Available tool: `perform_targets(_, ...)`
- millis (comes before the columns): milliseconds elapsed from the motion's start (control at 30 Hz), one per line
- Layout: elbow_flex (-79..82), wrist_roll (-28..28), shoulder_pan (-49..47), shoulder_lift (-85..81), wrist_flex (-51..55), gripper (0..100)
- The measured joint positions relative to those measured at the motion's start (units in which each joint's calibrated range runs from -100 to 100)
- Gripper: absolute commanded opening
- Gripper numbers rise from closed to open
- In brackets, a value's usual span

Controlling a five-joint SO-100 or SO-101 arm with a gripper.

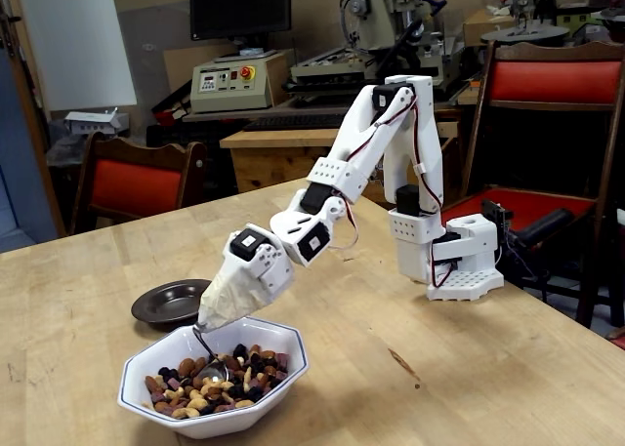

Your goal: Use spoon to take food

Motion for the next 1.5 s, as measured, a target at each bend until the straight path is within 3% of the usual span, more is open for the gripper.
perform_targets(467,11.8,0.0,0.0,-2.7,-17.4,5)
perform_targets(833,12.2,-0.1,0.0,-13.0,-15.8,5)
perform_targets(1500,12.2,-0.1,1.7,-13.4,-12.5,5)
